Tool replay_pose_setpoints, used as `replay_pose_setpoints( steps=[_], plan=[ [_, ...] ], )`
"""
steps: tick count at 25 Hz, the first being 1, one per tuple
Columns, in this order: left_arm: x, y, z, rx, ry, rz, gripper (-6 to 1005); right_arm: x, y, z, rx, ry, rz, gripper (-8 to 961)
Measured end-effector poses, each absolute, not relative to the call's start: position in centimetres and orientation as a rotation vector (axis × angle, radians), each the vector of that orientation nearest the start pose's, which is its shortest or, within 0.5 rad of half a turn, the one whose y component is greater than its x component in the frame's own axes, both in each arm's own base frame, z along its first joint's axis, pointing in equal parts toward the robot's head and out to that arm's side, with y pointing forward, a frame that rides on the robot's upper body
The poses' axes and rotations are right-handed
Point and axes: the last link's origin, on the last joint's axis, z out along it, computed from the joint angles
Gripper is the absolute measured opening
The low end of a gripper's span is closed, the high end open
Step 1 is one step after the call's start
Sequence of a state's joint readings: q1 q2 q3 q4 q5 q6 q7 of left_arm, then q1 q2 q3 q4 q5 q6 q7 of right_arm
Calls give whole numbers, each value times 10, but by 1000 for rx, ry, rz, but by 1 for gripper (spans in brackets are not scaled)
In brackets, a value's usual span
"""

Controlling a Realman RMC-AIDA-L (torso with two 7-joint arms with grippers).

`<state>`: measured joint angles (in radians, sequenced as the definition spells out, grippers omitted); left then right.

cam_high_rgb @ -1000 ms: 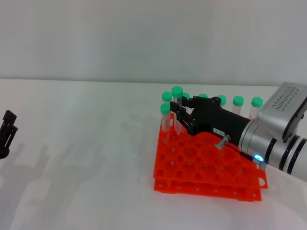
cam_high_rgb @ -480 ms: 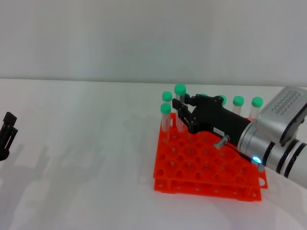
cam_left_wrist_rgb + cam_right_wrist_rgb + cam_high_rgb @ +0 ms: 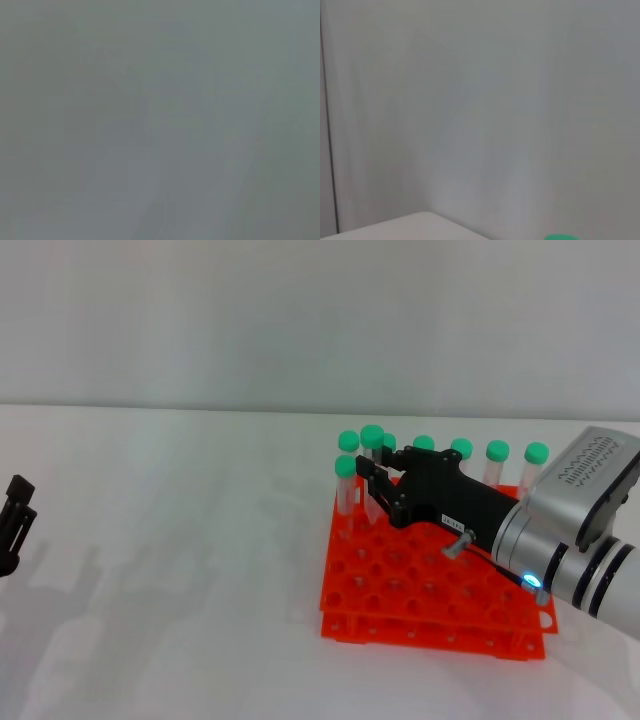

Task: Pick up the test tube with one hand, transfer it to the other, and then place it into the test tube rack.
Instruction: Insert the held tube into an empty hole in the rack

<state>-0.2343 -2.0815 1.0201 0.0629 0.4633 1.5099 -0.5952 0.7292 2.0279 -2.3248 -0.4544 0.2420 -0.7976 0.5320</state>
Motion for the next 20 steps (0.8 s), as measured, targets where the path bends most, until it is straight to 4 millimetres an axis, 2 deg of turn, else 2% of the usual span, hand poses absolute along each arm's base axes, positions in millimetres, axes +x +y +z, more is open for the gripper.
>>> replay_pose_setpoints(
  steps=[10, 20],
  plan=[
    [-371, 244, 30, -1425, -687, -1005, 699, 160, 393, -95, -2292, 382, 871, 206],
    [-371, 244, 29, -1425, -689, -1004, 699, 158, 393, -103, -2285, 360, 824, 205]
  ],
)
